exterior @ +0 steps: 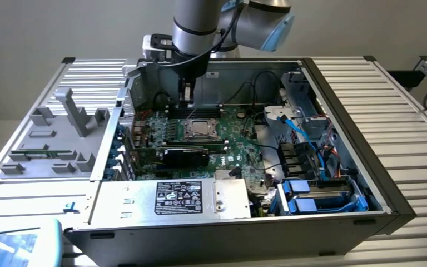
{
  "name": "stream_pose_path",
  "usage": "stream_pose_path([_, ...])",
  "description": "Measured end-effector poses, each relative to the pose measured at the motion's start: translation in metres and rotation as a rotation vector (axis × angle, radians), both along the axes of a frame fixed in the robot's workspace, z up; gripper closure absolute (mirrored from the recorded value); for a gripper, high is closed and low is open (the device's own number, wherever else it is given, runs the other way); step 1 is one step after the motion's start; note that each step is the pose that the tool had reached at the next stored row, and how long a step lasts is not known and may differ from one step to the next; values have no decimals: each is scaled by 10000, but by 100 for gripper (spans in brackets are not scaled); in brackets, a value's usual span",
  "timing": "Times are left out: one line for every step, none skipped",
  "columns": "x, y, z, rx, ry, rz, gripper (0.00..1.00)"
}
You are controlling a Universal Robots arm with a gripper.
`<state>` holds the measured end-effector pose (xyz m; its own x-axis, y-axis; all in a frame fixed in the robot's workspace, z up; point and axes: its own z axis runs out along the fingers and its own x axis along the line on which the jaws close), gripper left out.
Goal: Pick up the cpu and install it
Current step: 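Install the first cpu locking lever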
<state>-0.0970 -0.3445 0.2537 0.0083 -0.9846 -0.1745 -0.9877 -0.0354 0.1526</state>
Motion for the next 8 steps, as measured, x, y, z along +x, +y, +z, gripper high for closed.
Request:
stream_pose_path([0,1,-1,25,-18,6,88])
stream_pose_path([0,5,-1,29,-39,9,88])
stream_pose_path([0,9,-2,28,-81,10,88])
stream_pose_path([0,9,-2,28,-111,11,88])
stream_pose_path([1,9,-3,30,-116,12,88])
stream_pose_path([1,9,-2,29,-116,26,88])
stream_pose_path([0,9,-2,39,-116,68,88])
stream_pose_path([0,9,-2,61,-116,114,88])
